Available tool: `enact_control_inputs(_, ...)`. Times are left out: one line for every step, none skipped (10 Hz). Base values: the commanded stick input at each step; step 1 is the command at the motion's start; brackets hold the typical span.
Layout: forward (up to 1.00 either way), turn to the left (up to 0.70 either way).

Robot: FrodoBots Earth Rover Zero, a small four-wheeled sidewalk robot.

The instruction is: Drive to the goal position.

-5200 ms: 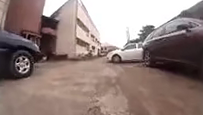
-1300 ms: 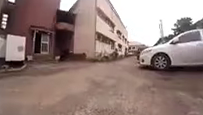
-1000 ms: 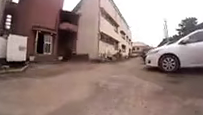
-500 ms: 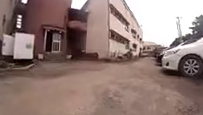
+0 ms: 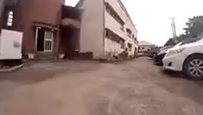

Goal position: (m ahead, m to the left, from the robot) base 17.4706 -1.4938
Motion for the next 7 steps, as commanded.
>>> enact_control_inputs(1.0, -0.28)
enact_control_inputs(1.0, -0.28)
enact_control_inputs(1.0, -0.28)
enact_control_inputs(1.0, -0.28)
enact_control_inputs(1.0, -0.28)
enact_control_inputs(1.0, -0.28)
enact_control_inputs(1.0, -0.28)
